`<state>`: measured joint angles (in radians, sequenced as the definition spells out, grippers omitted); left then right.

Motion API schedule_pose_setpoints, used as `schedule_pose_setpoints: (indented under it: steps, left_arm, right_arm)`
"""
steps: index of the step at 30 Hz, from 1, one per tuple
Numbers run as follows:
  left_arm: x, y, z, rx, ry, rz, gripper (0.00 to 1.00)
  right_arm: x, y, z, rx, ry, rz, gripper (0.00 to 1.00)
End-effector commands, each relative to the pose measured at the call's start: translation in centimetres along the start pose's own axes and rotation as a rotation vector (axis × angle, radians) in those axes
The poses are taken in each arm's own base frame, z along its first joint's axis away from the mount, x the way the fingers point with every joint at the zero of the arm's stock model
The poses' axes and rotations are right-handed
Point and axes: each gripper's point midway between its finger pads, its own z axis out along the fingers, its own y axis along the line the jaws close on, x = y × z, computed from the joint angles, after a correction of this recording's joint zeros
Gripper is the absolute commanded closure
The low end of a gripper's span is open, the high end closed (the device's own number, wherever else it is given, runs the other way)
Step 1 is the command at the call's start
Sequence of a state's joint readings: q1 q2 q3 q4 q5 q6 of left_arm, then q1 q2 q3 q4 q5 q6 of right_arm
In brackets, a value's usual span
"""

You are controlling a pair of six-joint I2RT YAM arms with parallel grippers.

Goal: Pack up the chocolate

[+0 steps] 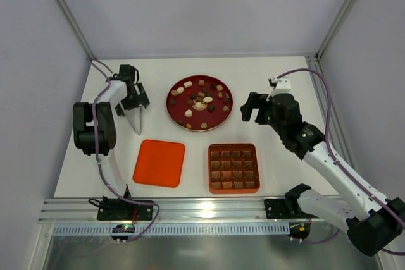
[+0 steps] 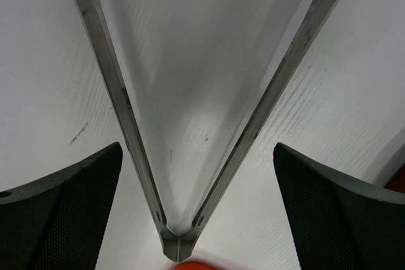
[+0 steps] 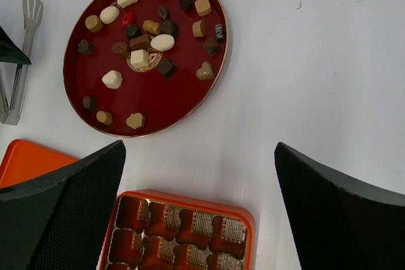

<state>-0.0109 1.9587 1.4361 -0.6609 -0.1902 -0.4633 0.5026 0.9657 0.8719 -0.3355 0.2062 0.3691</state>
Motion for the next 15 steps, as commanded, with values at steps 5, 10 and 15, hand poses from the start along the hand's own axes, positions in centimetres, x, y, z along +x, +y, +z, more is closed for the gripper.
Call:
schedule_pose_setpoints:
  steps: [5,10,15]
  left_arm:
    - [0.2,0.8,2.2,0.008,0.020,-0.018,0.00]
    - [1.0,0.9,2.9,0.008,0.049,-0.020,0.03]
    - [1.8,0.3,2.8,0.044,0.073,-0.037,0.07]
  right_arm:
    - [-0.9,0.3,-0.2,-0.018,-0.043,0.015,0.00]
    - [-0.8,0.1,-0.2,-0.007,-0.042,0.012,0.00]
    - [-0.4,0.0,-0.1,-0.008,-0.037,0.018,0.00]
